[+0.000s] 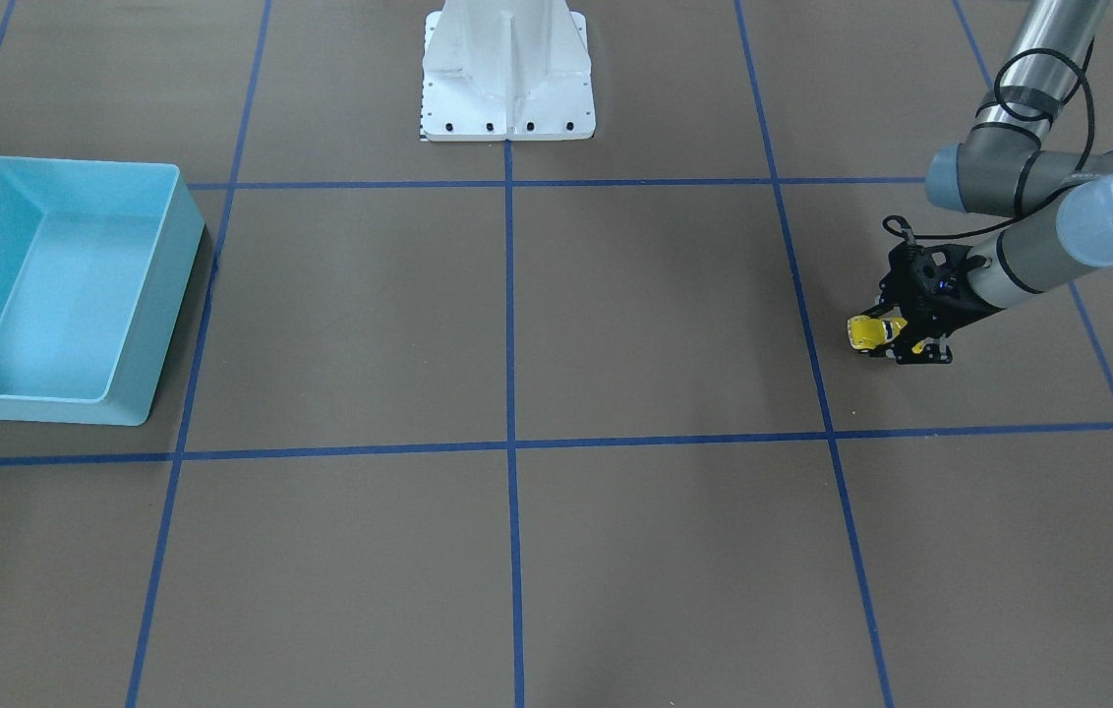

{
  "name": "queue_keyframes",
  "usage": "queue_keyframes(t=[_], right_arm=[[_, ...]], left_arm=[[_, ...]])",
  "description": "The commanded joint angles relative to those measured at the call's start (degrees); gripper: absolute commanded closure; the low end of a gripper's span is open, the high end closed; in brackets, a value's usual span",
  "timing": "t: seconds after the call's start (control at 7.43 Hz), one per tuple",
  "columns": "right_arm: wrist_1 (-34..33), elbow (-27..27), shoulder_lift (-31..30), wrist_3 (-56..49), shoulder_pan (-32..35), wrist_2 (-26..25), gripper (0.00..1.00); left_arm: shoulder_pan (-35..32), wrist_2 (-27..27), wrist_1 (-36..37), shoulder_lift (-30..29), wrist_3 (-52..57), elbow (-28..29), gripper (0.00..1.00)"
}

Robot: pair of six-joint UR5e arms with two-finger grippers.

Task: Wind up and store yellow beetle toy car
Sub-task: 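Drag the yellow car backward along the table with the left gripper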

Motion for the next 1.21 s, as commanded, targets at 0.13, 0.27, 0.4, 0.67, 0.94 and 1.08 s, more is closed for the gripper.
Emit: queue_keyframes(t=[0.13, 0.27, 0.4, 0.67, 0.94, 1.08], right_arm=[[0.0, 0.0, 0.0, 0.0, -0.1, 0.0, 0.00], [0.1, 0.0, 0.0, 0.0, -0.1, 0.0, 0.00], [0.1, 0.0, 0.0, 0.0, 0.0, 0.0, 0.00], [0.0, 0.0, 0.0, 0.1, -0.1, 0.0, 0.00], [0.0, 0.0, 0.0, 0.1, -0.1, 0.1, 0.00], [0.0, 0.0, 0.0, 0.1, 0.0, 0.1, 0.00]], left_arm=[[-0.3, -0.4, -1.3, 1.3, 0.2, 0.2, 1.00], [-0.4, -0.4, -2.3, 1.9, 0.2, 0.7, 1.00], [-1.1, -0.5, -3.6, 2.4, 0.3, 1.6, 1.00], [-4.9, -5.5, -4.1, 2.5, 6.6, 5.9, 1.00], [-6.0, -6.0, -4.1, 3.3, 8.7, 7.1, 1.00], [-6.7, -6.1, -4.1, 4.0, 10.1, 7.3, 1.00]])
